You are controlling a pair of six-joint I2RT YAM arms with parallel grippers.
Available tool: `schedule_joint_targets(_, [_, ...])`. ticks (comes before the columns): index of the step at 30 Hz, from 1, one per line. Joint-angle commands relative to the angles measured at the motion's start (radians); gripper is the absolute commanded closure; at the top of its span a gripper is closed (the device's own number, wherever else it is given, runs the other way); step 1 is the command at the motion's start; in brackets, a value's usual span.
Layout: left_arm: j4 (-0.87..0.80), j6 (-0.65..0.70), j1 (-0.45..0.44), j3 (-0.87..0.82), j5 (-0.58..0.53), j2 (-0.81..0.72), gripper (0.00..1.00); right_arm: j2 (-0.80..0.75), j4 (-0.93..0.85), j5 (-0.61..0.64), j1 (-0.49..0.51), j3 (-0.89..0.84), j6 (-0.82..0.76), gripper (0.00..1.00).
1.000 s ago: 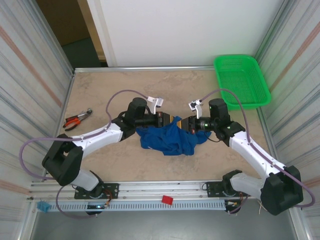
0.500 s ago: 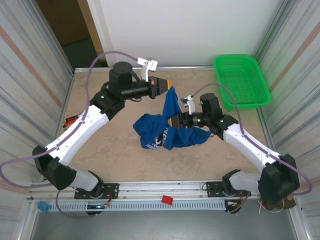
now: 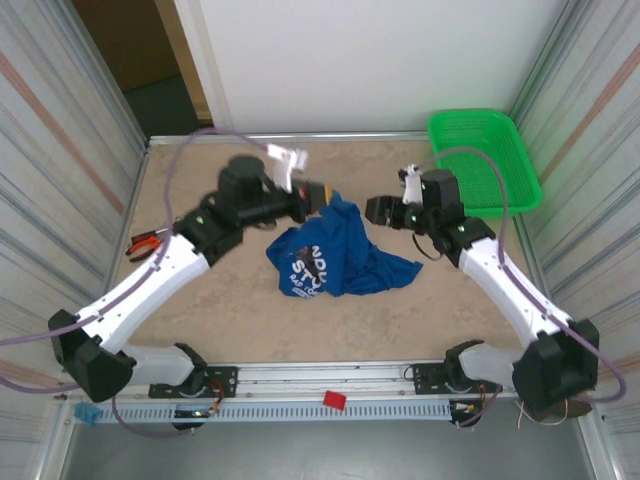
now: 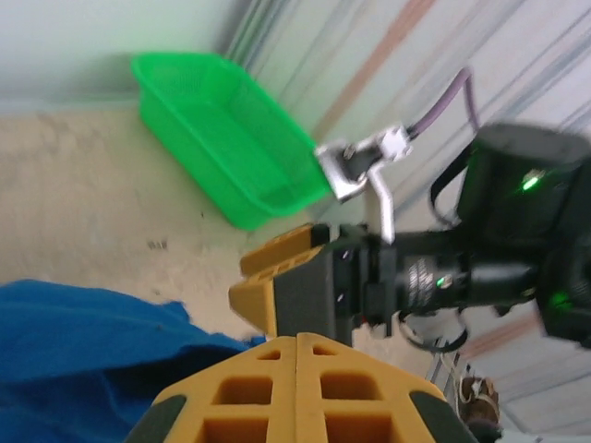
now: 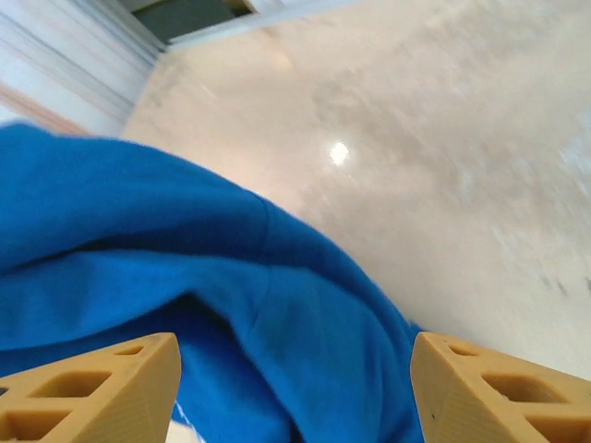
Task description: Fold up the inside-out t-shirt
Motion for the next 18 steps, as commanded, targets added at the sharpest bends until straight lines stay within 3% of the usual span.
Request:
schedule_joint_targets(1, [0.176, -0.074, -0.14, -0.193, -0.117, 0.003, 1.0, -0.083, -0.108, 0.106, -0.022, -0.108, 0.077, 0.35])
schedule_joint_targets(2, [0.221, -0.098, -0.173, -0.229, -0.108, 0.018, 0.96, -0.1, -0.112, 0.113, -0.026, -0.136, 0.084, 0.35])
schedule_joint_targets(5, [0.231, -0.119, -0.246, -0.263, -0.116, 0.064, 0.64, -0.143, -0.133, 0.142, -0.026, -0.204, 0.097, 0.35])
schedule_joint_targets(8, [0.148, -0.078, -0.242, -0.268, -0.209, 0.015, 0.42, -0.167, -0.146, 0.139, -0.016, -0.231, 0.104, 0.35])
schedule_joint_targets(11, [0.075, -0.06, -0.171, -0.271, -0.241, -0.048, 0.35, -0.172, -0.155, 0.149, 0.025, -0.23, 0.108, 0.36])
schedule_joint_targets(15, [-0.062, -0.073, -0.053, -0.28, -0.257, -0.088, 0.34, -0.158, -0.168, 0.194, 0.134, -0.218, 0.1, 0.36])
schedule_joint_targets(18, [-0.141, -0.075, -0.015, -0.307, -0.283, -0.083, 0.33, -0.129, -0.17, 0.247, 0.165, -0.225, 0.101, 0.35])
